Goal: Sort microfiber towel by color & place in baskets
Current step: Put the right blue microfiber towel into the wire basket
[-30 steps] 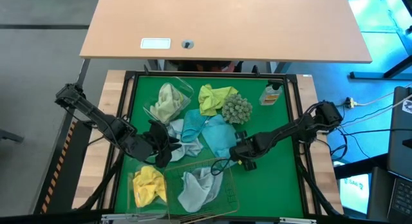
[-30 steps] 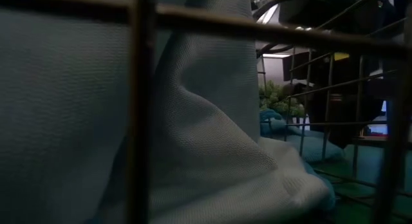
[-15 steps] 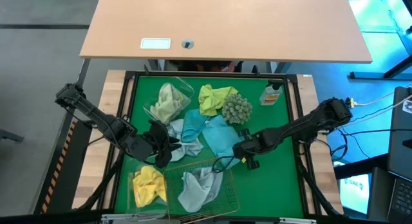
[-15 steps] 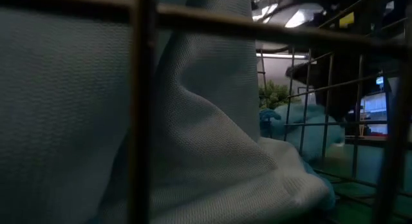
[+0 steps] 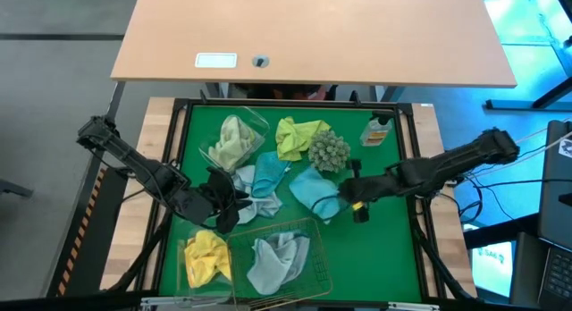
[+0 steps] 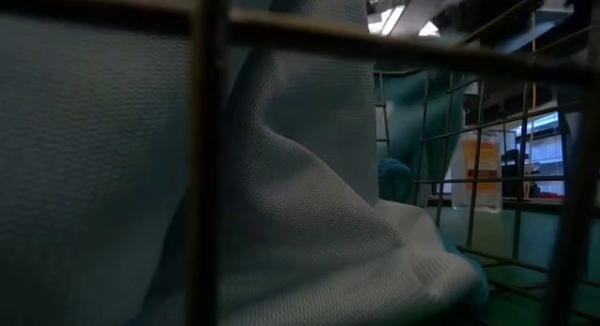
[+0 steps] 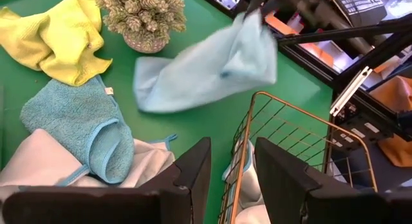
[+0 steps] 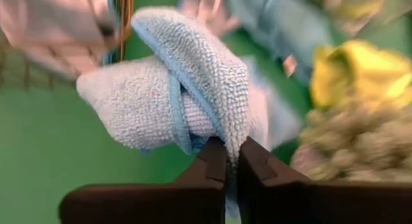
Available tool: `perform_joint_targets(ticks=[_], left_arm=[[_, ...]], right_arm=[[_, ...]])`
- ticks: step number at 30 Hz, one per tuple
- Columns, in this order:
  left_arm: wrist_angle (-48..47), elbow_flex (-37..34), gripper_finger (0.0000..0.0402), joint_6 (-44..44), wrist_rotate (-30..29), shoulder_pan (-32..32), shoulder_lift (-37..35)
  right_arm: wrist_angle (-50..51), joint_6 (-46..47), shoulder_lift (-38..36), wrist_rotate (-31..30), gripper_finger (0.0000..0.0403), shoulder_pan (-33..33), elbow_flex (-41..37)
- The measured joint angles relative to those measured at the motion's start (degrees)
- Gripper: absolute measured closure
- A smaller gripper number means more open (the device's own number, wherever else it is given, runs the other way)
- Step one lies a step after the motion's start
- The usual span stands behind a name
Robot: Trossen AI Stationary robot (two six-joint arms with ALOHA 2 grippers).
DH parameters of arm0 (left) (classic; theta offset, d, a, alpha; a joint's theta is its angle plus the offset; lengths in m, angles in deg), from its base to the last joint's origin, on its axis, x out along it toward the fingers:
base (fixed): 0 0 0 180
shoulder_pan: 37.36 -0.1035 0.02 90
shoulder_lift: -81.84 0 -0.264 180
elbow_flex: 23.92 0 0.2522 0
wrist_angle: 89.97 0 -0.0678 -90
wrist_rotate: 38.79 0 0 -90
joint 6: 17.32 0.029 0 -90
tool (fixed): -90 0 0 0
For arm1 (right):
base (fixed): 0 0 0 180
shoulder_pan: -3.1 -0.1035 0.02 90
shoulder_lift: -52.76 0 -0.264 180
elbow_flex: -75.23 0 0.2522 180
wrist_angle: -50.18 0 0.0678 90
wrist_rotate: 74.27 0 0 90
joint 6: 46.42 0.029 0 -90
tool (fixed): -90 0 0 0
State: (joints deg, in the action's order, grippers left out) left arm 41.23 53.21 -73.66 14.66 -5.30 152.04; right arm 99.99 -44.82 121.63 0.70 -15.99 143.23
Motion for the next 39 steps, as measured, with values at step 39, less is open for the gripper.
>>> perform_joint_targets(ticks=[39], left_arm=[[-0.05,0.00,0.0287,0.02,-0.26,-3.33,0.05]], right_arm=[[-47.36,-0.37,0.68,38.56,0.0392,-0.04,0.13]])
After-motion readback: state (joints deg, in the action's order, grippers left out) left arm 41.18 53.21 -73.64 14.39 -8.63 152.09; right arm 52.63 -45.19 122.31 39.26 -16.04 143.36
